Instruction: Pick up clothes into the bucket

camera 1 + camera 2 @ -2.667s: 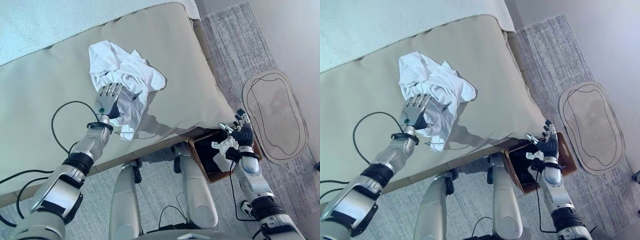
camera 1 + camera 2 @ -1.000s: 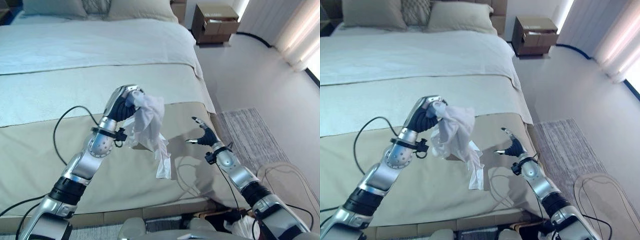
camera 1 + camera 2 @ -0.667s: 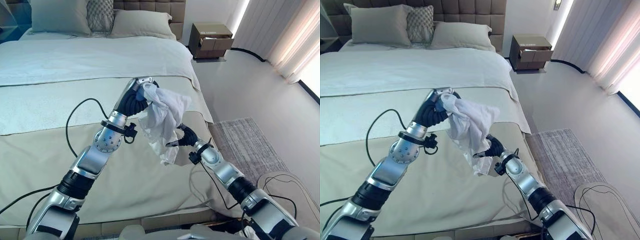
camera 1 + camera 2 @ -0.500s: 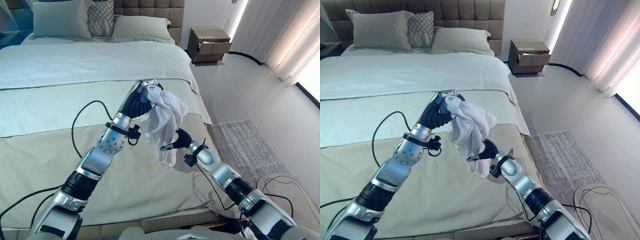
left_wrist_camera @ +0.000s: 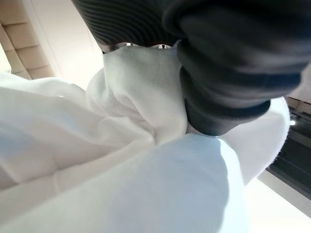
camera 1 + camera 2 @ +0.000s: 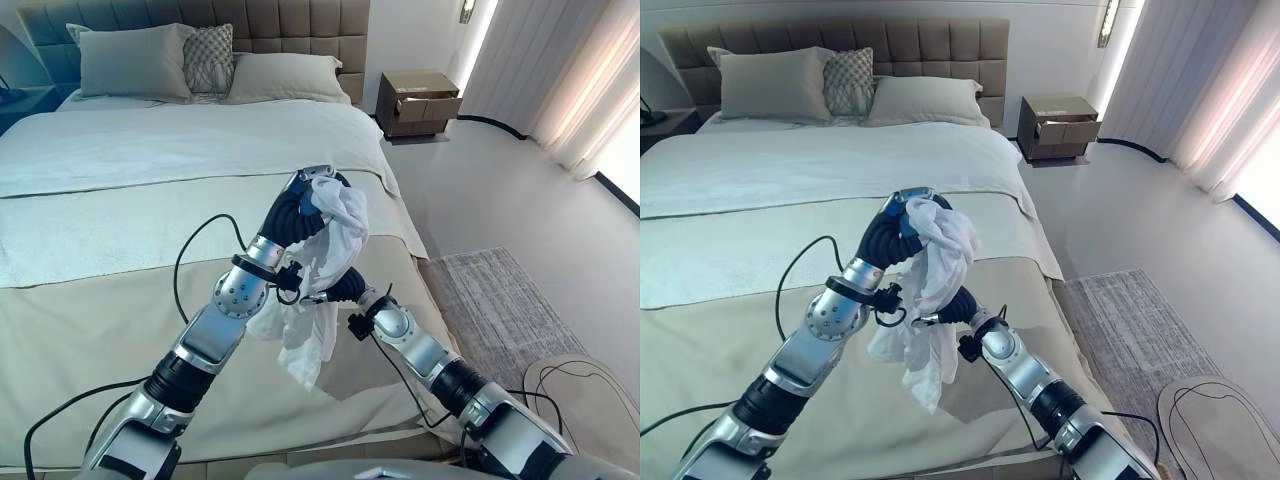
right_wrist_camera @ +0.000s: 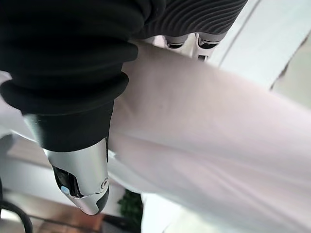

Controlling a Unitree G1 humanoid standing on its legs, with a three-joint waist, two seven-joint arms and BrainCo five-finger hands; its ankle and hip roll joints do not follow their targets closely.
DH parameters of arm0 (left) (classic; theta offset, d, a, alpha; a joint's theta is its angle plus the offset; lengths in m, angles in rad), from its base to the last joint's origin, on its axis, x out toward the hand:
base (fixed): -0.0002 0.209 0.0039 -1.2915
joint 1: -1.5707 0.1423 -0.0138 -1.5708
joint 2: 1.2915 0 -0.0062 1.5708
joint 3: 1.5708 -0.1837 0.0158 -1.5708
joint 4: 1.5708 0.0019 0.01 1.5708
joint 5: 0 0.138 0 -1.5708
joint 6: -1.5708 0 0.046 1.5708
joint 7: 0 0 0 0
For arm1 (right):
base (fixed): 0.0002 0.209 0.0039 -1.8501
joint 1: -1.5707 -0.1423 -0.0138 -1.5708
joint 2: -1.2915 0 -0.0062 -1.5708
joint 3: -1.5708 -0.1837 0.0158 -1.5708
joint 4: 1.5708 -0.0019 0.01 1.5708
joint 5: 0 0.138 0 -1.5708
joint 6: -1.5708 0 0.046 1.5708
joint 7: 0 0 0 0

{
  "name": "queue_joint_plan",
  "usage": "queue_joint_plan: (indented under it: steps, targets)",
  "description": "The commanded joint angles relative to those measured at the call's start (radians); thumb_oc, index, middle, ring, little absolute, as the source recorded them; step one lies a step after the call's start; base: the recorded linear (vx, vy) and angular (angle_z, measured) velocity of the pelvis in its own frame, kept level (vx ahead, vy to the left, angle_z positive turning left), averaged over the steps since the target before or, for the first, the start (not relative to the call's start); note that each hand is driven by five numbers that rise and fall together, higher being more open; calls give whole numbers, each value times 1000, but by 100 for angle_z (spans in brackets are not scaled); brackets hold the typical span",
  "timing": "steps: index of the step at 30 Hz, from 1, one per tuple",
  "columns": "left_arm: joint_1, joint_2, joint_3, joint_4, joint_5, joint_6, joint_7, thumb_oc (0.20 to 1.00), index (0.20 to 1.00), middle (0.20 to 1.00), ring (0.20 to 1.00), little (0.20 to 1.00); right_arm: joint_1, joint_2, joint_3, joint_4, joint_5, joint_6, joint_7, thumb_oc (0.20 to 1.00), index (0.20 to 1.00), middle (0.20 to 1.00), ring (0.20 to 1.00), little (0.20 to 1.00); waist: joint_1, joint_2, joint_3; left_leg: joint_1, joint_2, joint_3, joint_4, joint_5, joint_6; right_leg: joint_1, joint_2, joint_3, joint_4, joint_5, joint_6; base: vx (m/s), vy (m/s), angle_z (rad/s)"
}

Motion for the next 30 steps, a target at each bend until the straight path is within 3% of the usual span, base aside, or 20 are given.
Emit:
queue_joint_plan:
  steps: [1, 12, 22, 23, 24, 25, 30]
  targets:
    - [-49, -9, -11, -79, -64, -44, 11, 200, 200, 200, 200, 200, -68, 70, -50, -11, 52, -45, -42, 200, 200, 200, 200, 200, 23, -39, -9, -28, 2, -15, 25, -20, 6, 20, -48, -1, 24, -42, 60, 0, 0, 0]
    - [8, 15, 48, -97, -73, -49, 19, 200, 200, 200, 200, 200, 50, 16, -129, -54, 137, -56, -45, 200, 200, 200, 200, 200, 17, -40, -8, -27, -5, -14, 39, -32, 10, 23, -54, -1, 29, -43, 63, 0, 0, 0]
    - [121, 24, 143, -43, -74, -73, 19, 200, 200, 200, 200, 200, 261, -71, -354, -141, 202, -101, -81, 200, 200, 200, 200, 200, -12, -47, -16, -17, -12, -1, 38, -40, 14, 22, -64, 10, 36, -42, 73, -3, 13, -1]
    - [158, 18, 160, 15, -37, -78, 37, 799, 799, 799, 799, 799, 304, -84, -407, -161, 205, -114, -96, 200, 200, 200, 200, 200, -20, -51, -19, -13, -11, 3, 39, -43, 16, 21, -67, 16, 40, -42, 75, 0, 0, 0]
    - [158, 17, 159, 17, -35, -79, 38, 1000, 1000, 1000, 1000, 1000, 306, -85, -407, -163, 205, -113, -96, 200, 200, 200, 200, 200, -19, -50, -20, -13, -11, 4, 39, -43, 16, 21, -67, 17, 40, -42, 76, -8, 35, -4]
    - [204, -6, 160, 119, -31, -72, 37, 1000, 1000, 1000, 1000, 1000, 343, -93, -461, -178, 204, -122, -110, 200, 200, 200, 200, 200, -27, -55, -25, -7, -14, 9, 43, -48, 19, 24, -70, 25, 44, -42, 77, -6, 29, -5]
    - [276, -34, 158, 288, 20, -69, 32, 1000, 1000, 1000, 1000, 1000, 398, -92, -561, -194, 208, -139, -142, 200, 200, 200, 200, 200, -37, -60, -35, 8, -20, 18, 42, -56, 26, 31, -75, 37, 48, -45, 82, -16, 36, -11]
